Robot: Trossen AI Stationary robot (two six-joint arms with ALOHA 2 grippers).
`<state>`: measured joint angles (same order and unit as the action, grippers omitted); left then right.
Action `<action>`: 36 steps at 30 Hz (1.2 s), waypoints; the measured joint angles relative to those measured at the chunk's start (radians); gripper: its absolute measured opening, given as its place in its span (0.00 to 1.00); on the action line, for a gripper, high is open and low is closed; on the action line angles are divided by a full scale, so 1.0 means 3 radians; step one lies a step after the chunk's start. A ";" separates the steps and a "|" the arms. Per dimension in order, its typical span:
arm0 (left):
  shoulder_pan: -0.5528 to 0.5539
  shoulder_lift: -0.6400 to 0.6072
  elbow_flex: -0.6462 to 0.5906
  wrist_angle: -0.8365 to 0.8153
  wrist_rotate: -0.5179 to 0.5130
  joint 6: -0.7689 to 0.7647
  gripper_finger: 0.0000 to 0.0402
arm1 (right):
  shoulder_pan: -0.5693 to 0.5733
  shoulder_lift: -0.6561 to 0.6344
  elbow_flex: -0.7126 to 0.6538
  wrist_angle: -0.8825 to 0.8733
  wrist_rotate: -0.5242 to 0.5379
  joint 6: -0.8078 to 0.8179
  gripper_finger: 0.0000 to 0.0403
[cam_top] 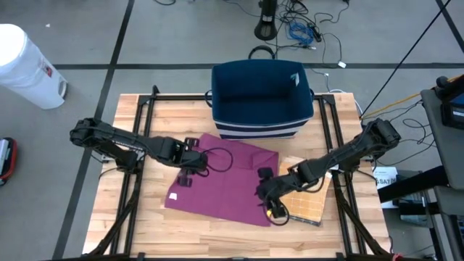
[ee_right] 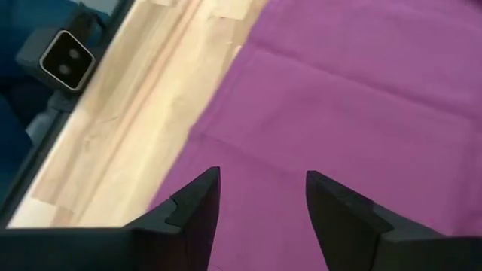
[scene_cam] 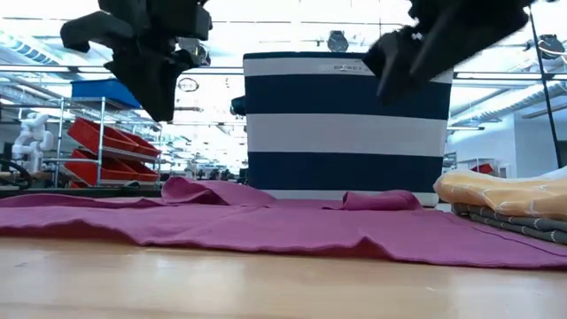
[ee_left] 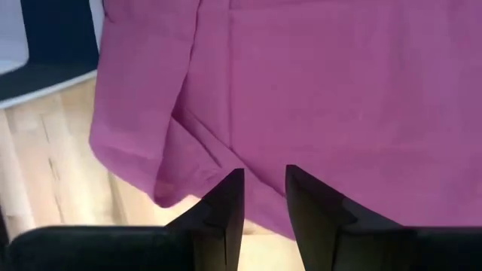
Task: Fold towel
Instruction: Fold the purple towel
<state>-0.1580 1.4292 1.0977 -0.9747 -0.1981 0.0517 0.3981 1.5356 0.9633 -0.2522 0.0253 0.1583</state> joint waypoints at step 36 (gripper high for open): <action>-0.0023 0.0398 -0.1157 0.1312 -0.0568 -0.0727 0.26 | 0.0442 0.0603 -0.0866 0.1631 0.0419 0.0514 0.28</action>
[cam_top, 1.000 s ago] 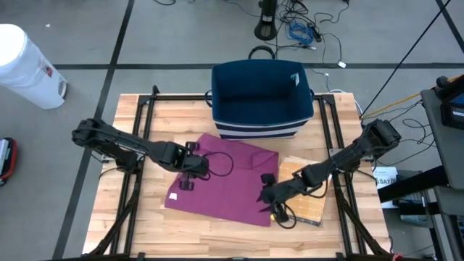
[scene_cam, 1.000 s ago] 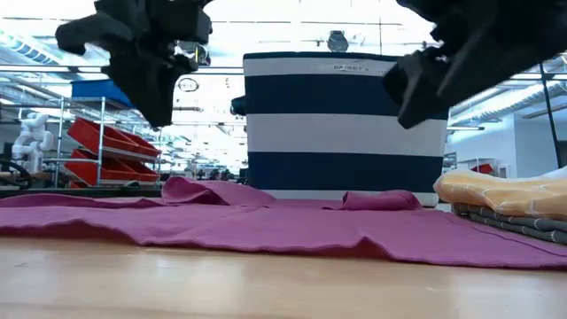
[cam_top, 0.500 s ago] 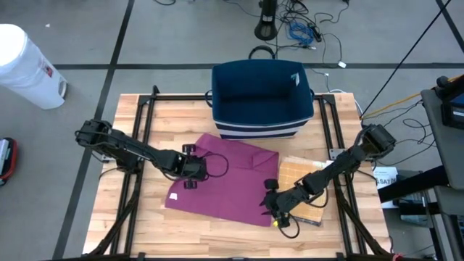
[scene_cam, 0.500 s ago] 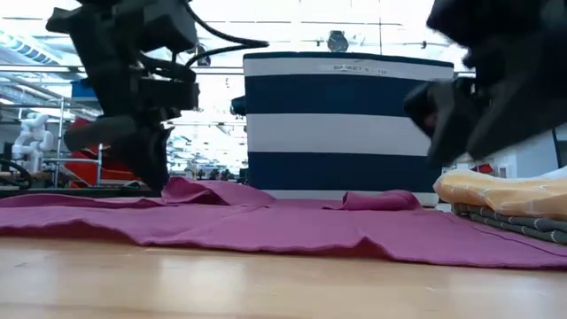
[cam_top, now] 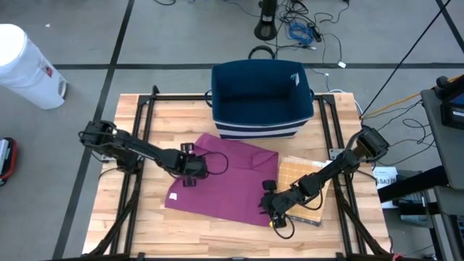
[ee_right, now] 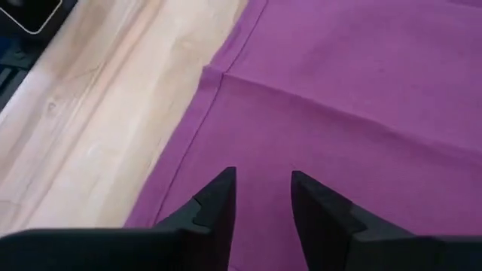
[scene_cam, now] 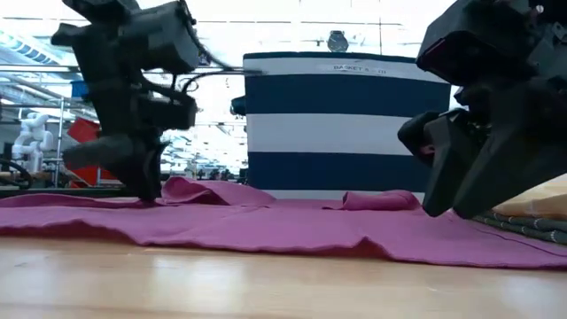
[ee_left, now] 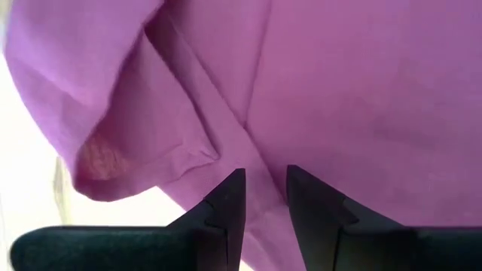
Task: Fold towel
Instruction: Fold the purple towel
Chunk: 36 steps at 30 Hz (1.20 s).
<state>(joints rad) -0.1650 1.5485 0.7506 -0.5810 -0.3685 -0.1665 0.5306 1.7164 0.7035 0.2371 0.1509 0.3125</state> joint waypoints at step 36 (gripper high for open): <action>0.0084 0.0204 0.0175 -0.0317 -0.0242 -0.0058 0.25 | 0.0101 -0.0013 0.0012 -0.0487 -0.0636 0.0431 0.00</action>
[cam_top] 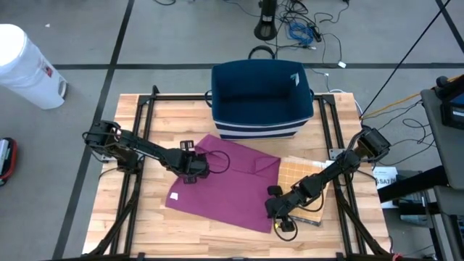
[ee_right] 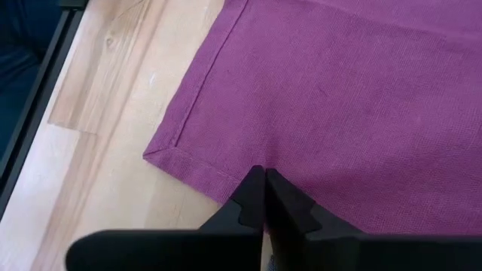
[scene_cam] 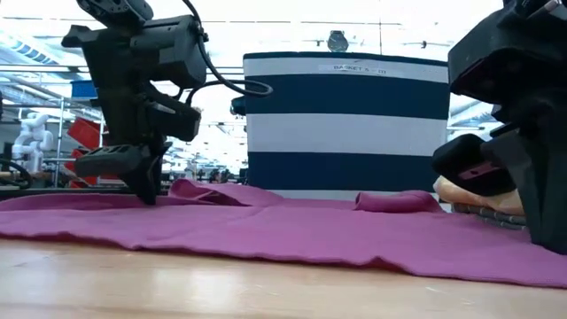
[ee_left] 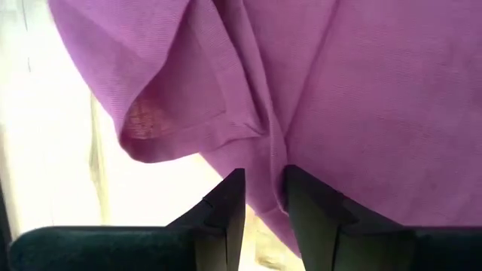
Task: Fold towel
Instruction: Fold the purple towel
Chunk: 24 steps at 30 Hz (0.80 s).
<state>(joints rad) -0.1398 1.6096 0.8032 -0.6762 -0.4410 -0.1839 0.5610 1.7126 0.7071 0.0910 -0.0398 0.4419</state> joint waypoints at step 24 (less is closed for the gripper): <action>0.0176 -0.0001 0.0000 -0.0438 -0.0172 -0.0752 0.16 | 0.0013 0.0005 -0.0007 -0.0093 -0.0048 0.0066 0.00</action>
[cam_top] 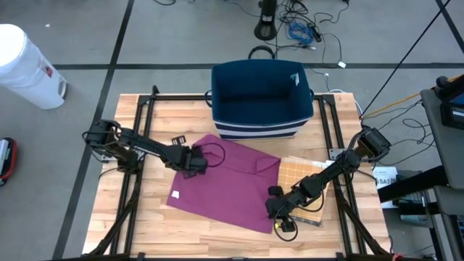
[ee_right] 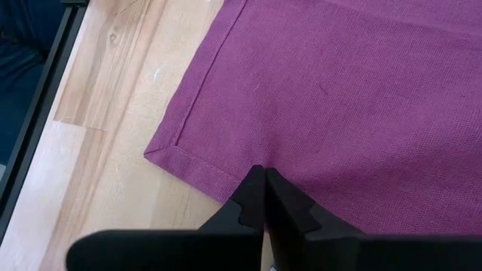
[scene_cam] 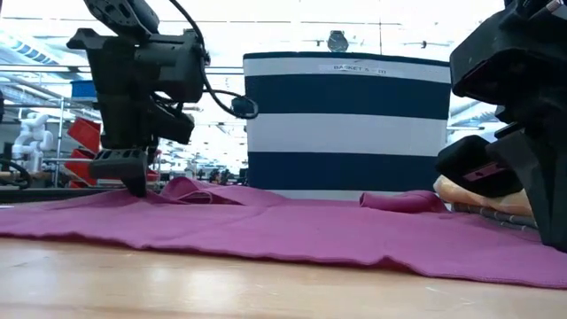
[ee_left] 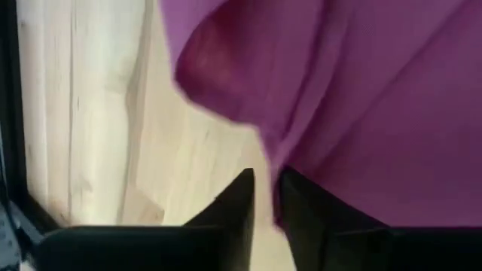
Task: Fold towel
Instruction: Fold the purple towel
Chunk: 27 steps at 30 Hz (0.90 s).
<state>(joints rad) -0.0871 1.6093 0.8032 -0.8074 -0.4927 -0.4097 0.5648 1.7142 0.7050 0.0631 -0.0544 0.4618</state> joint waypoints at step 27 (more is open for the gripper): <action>-0.0028 -0.0738 0.0001 0.0603 -0.0782 -0.0093 0.37 | 0.0000 0.0004 -0.0003 -0.0001 -0.0004 0.0032 0.00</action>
<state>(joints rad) -0.0954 1.3880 0.8036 -0.6266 -0.7272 -0.4377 0.5648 1.7153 0.7040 0.0628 -0.0555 0.4713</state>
